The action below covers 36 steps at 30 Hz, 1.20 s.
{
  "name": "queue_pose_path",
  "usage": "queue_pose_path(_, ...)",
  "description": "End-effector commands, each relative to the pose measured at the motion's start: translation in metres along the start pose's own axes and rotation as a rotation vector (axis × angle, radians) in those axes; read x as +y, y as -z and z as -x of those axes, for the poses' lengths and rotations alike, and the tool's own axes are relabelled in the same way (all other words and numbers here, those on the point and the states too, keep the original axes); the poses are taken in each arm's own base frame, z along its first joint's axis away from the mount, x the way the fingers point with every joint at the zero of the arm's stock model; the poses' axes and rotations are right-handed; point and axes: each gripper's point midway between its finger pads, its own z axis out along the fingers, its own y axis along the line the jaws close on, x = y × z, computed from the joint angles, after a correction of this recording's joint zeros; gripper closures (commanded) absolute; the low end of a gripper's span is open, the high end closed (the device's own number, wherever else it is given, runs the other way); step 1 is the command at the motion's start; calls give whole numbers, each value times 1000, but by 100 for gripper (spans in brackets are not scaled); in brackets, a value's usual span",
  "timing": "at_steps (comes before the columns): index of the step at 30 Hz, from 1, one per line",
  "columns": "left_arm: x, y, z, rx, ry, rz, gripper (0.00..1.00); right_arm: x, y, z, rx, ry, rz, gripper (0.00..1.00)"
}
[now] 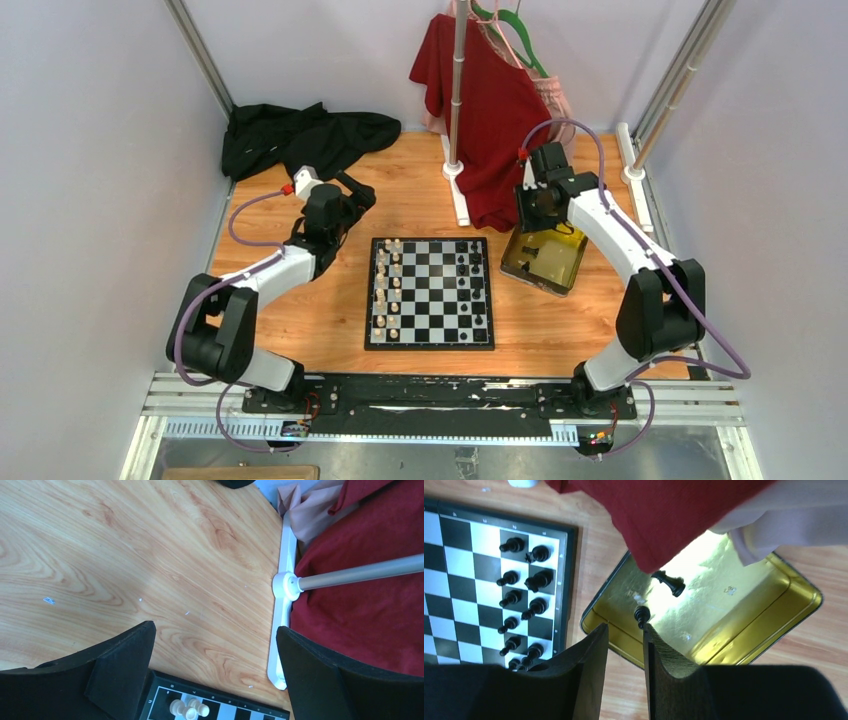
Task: Set up the chess pieces on the board
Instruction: Pick up the chess piece from the storage box.
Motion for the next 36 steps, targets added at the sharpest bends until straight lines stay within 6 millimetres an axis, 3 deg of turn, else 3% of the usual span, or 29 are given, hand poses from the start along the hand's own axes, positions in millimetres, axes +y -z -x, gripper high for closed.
queue_pose_path(1,-5,-5,5,-28,-4,10,3,7,11,-36,100,-32,54,64)
queue_pose_path(6,-4,-7,0,-11,-11,12,3,7,12,-65,140,-55,52,64)
queue_pose_path(13,-8,-8,1,-11,-23,0,3,7,7,-78,160,-58,54,62)
queue_pose_path(36,-11,-24,-9,29,-83,-9,3,-6,-39,-73,163,-84,-10,60)
